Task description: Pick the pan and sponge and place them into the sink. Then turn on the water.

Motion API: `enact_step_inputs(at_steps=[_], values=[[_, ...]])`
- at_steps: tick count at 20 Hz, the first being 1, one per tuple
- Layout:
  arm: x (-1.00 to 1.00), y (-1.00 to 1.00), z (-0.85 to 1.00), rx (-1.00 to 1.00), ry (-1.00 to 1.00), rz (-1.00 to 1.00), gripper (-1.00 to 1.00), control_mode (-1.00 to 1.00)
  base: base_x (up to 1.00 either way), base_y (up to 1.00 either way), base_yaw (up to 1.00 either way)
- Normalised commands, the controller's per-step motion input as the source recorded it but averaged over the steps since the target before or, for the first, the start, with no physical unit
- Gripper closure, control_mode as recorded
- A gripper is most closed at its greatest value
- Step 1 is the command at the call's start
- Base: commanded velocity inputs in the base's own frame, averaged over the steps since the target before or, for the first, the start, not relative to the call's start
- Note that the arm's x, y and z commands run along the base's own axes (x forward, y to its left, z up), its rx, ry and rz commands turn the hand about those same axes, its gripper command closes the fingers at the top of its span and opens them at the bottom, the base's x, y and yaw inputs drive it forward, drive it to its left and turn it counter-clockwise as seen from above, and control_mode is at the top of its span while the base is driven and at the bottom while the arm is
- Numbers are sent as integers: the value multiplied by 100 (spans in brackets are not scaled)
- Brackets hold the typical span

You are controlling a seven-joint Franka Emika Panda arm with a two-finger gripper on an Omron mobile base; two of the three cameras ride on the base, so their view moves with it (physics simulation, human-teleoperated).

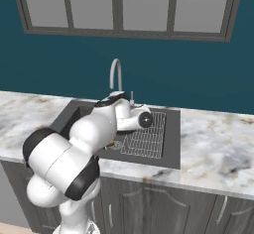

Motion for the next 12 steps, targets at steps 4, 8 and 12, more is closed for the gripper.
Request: enact_step_inputs(at_steps=[4, 8, 12], values=[[5, 0, 46, 0, -7, 3, -100, -100, 0, 0, 0], [21, 0, 22, 0, -5, 2, -100, -100, 0, 0, 0], [33, 0, 8, 2, -2, 1, -100, -100, 0, 0, 0]])
